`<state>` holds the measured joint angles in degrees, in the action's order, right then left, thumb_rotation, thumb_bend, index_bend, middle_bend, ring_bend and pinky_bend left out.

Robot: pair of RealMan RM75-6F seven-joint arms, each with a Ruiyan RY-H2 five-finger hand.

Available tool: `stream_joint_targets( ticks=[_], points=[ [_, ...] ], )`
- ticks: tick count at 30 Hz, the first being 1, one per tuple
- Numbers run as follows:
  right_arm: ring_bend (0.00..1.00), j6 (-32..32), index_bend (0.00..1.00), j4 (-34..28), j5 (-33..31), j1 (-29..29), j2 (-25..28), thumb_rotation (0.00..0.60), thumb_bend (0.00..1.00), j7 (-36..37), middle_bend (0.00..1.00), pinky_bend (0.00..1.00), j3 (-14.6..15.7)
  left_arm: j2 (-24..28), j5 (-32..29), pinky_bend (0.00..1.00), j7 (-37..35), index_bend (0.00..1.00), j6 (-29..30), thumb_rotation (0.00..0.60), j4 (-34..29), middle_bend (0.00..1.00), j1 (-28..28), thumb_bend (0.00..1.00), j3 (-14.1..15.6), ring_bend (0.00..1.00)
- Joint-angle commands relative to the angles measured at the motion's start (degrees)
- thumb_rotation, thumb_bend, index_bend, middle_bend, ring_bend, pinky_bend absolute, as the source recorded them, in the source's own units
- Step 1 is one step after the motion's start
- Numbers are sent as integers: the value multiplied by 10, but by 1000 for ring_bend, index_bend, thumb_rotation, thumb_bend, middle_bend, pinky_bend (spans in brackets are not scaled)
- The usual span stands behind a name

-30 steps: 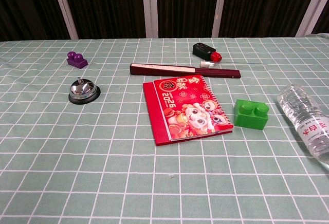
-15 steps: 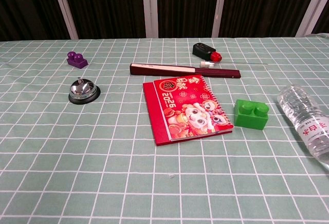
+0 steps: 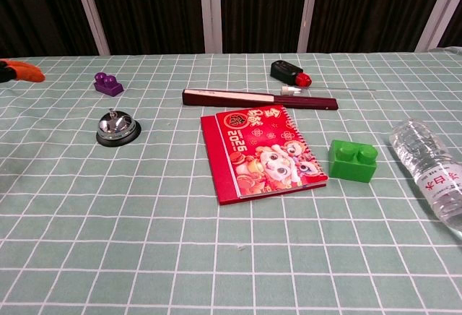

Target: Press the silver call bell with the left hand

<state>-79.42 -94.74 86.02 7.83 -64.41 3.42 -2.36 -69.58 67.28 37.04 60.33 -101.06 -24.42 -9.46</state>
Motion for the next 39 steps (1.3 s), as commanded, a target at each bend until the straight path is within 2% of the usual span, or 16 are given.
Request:
stream_joint_targets(
  ticks=[1,8,14,21,32,39],
  points=[
    [0,2,0,-1,-1,0,2,600,288,4,0,0,0,-53,-81,0,77,0,-24,600,19,0,-53,650,-26,0],
    [0,10,0,-4,-4,2,6,600,288,15,0,0,1,-112,-185,0,142,0,-21,600,50,0,-106,650,-37,0],
    [0,14,0,-5,-5,4,9,600,288,22,0,0,1,-149,-224,0,161,0,-17,600,81,0,-137,650,-38,0],
    [0,17,0,-7,-8,4,11,600,289,28,0,0,1,-178,-253,0,161,0,-18,600,115,0,-158,650,-32,0],
    [0,18,0,-10,-10,4,12,600,288,32,0,0,0,-204,-278,0,158,0,-28,600,160,0,-168,650,1,0],
    [0,16,0,-11,-11,3,12,600,288,34,0,0,0,-201,-273,0,145,0,-22,600,161,0,-171,651,8,0]
  ],
)
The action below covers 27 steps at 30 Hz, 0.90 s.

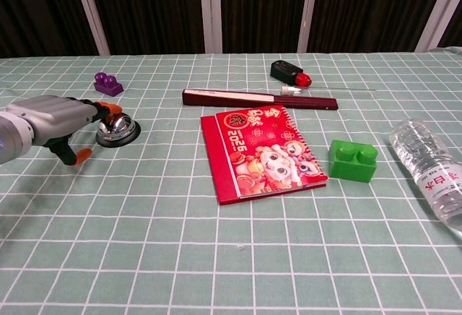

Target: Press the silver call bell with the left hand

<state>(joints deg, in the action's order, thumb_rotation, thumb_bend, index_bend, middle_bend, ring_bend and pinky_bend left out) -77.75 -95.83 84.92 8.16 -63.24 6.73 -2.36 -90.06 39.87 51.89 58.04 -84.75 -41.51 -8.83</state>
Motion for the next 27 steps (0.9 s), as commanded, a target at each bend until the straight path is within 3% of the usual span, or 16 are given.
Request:
stream_joint_targets(
  ticks=[1,9,16,22,27],
  points=[
    [0,-1,0,0,1,0,0,600,288,1,0,0,0,6,0,0,-4,0,0,600,-4,0,-1,652,3,0],
    [0,-3,0,0,2,-1,0,600,288,3,0,0,0,16,-11,0,-2,0,3,600,-8,0,-7,652,13,0],
    [0,-4,0,1,4,-1,-1,600,288,2,0,0,0,37,42,0,-47,0,54,600,-40,0,-9,631,-21,0],
    [0,-6,0,2,5,-2,-1,600,288,2,0,0,0,87,92,0,-96,0,85,600,-99,0,1,467,-46,0],
    [0,-7,0,3,6,-2,-1,600,288,0,0,0,1,146,130,0,-114,0,129,600,-178,0,42,207,-22,0]
  ],
)
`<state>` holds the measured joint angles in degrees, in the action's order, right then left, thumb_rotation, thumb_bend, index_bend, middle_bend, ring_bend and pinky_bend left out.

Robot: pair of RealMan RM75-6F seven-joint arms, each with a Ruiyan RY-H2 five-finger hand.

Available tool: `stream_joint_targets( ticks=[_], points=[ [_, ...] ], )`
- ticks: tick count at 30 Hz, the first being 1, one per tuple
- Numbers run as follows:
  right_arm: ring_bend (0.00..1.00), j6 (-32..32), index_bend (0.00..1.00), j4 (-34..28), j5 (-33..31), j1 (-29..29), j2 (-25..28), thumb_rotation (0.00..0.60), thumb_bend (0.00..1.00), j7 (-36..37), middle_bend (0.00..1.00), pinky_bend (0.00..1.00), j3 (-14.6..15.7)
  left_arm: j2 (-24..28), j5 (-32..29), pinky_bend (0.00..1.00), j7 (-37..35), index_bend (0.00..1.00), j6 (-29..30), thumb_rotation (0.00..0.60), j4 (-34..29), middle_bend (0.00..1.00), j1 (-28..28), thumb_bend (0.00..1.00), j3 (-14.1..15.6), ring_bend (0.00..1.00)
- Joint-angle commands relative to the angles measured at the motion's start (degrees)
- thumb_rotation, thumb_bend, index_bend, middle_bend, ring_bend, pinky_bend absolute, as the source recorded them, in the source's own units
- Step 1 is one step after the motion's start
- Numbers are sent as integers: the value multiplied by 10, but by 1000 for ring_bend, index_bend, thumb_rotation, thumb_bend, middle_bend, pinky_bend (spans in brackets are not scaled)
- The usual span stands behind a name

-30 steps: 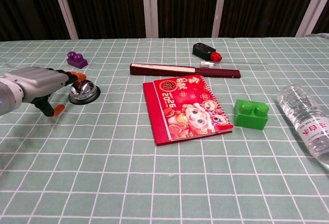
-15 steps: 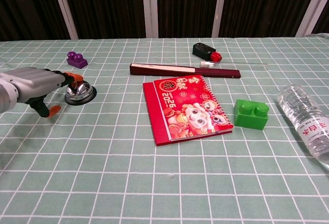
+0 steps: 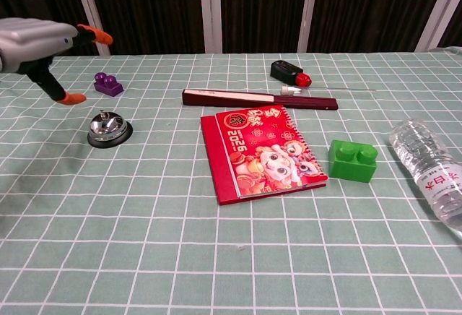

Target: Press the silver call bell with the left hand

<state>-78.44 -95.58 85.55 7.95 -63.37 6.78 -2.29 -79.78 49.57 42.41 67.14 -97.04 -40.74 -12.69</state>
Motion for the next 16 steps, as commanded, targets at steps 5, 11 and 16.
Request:
stream_joint_targets(
  ticks=[5,11,16],
  points=[
    [0,2,0,-1,-3,0,1,600,289,-3,0,0,0,81,91,0,-72,0,107,600,-116,0,111,139,73,0],
    [0,2,0,-4,-5,0,-1,600,288,-10,0,0,-1,127,201,0,-132,0,186,600,-119,0,204,137,162,0],
    [0,0,0,-4,-7,-1,-2,600,288,-15,0,0,-2,150,256,0,-184,0,232,600,-95,0,262,137,208,0]
  ],
)
